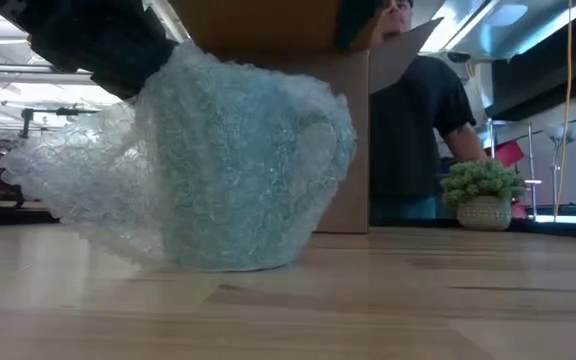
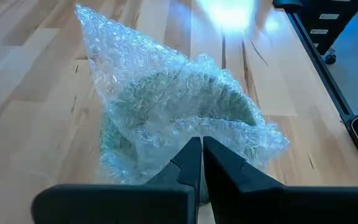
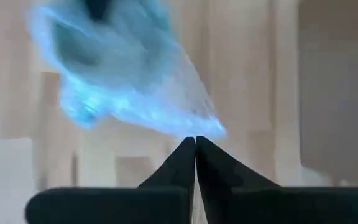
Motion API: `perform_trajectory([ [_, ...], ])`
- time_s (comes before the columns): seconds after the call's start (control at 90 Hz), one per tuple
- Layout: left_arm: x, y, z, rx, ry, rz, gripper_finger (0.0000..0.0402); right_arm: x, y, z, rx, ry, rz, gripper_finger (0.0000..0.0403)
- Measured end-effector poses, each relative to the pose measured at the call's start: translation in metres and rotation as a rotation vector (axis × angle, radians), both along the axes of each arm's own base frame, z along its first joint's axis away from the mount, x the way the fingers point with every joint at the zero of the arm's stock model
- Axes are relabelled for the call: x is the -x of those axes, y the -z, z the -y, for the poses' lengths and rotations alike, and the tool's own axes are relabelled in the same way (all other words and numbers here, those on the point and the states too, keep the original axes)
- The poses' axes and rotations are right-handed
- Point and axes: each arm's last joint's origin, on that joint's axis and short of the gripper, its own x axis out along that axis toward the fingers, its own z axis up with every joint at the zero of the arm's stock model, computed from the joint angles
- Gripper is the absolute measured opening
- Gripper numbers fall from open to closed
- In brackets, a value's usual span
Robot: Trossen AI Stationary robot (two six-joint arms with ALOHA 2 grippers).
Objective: Wrap mug
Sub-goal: Wrap the dark green mug using the transparent bubble wrap
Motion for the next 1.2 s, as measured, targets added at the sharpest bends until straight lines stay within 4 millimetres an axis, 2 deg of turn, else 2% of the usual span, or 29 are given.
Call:
perform_trajectory([
  [0.144, 0.0, 0.0, 0.0, 0.001, 0.0, 0.0, 0.0, 0.014, 0.055, 0.004, 0.014, 0.062, -0.065, 0.0001],
  [0.222, 0.0, 0.0, 0.0, 0.002, 0.0, 0.001, 0.0, 0.017, 0.068, 0.005, -0.011, 0.078, -0.018, 0.0001],
  [0.322, 0.0, 0.0, 0.0, 0.002, -0.001, 0.001, 0.0, 0.01, 0.066, 0.003, -0.025, 0.077, 0.072, 0.0001],
  [0.478, 0.0, 0.0, 0.0, 0.002, -0.002, 0.001, 0.0, -0.006, 0.038, -0.003, -0.024, 0.021, 0.229, 0.0001],
  [0.567, 0.0, 0.0, 0.0, 0.002, -0.003, 0.002, 0.0, -0.015, 0.032, -0.008, -0.069, -0.038, 0.314, 0.0001],
  [0.678, -0.001, 0.0, 0.0, 0.001, -0.003, 0.002, 0.0, -0.026, 0.044, -0.013, -0.102, -0.096, 0.361, 0.0001],
  [0.811, -0.001, 0.0, 0.0, 0.002, -0.005, 0.004, 0.0, -0.033, 0.067, -0.015, -0.141, -0.131, 0.301, 0.0001],
  [0.989, -0.001, 0.0, -0.001, 0.001, -0.006, 0.004, 0.0, -0.035, 0.07, -0.015, -0.189, -0.139, 0.291, 0.0001],
  [1.1, -0.001, -0.001, -0.001, -0.001, -0.01, 0.007, 0.0, -0.038, 0.07, -0.009, -0.28, -0.116, 0.268, 0.0001],
  [1.2, -0.001, -0.001, -0.001, -0.003, -0.015, 0.01, 0.0, -0.046, 0.08, -0.003, -0.362, -0.102, 0.241, 0.0001],
])
